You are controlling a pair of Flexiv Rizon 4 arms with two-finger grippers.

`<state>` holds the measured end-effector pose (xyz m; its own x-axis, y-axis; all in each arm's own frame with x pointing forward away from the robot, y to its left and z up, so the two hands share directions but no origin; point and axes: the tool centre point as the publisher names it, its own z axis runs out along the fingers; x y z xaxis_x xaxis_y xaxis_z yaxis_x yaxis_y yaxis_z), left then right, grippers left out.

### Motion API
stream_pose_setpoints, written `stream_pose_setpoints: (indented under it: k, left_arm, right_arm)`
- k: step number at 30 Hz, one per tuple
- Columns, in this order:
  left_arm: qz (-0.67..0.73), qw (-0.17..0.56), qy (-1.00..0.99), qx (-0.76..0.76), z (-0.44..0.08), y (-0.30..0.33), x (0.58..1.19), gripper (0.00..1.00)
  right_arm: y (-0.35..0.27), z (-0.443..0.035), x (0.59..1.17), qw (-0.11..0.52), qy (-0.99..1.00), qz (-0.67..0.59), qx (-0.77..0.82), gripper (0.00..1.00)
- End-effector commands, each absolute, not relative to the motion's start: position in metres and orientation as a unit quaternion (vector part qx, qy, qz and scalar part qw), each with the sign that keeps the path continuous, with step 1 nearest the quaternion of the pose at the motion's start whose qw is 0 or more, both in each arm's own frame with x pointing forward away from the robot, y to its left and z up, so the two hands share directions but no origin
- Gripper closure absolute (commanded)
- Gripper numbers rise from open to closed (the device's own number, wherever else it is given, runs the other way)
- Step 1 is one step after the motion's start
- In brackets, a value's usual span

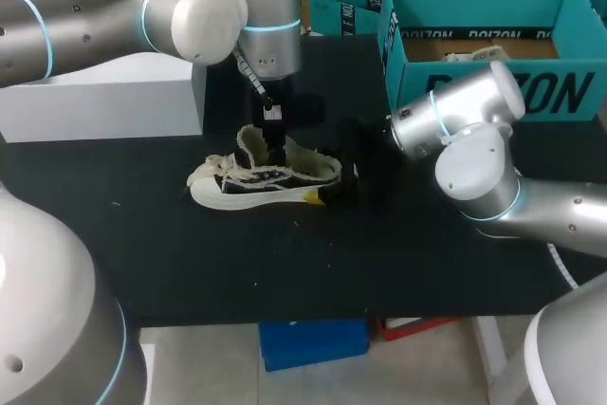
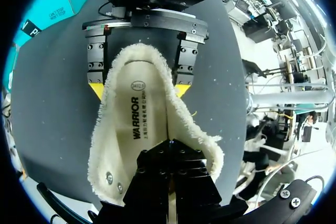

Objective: Take the shoe out of the shoebox, open the shoe tongue, remove and reinsert the insole, then place the shoe into the shoebox

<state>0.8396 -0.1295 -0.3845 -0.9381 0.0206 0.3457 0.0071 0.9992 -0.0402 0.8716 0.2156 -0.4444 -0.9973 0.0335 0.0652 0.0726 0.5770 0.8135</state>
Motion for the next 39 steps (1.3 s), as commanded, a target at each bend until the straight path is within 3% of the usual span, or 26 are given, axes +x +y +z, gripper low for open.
stream_pose_setpoints:
  k: [1, 26, 39]
  left_arm:
    - [0.020, 0.175, -0.984, -0.006, -0.390, -0.131, 0.839, 1.00]
    - [0.043, 0.197, -0.979, 0.020, -0.417, -0.134, 0.822, 1.00]
    - [0.044, 0.174, -0.983, 0.032, -0.420, -0.135, 0.825, 1.00]
  right_arm:
    - [0.217, -0.447, 0.873, 0.021, -0.888, -0.458, -0.030, 1.00]
    - [0.217, -0.447, 0.873, 0.021, -0.888, -0.458, -0.030, 1.00]
    - [0.217, -0.447, 0.873, 0.021, -0.888, -0.458, -0.030, 1.00]
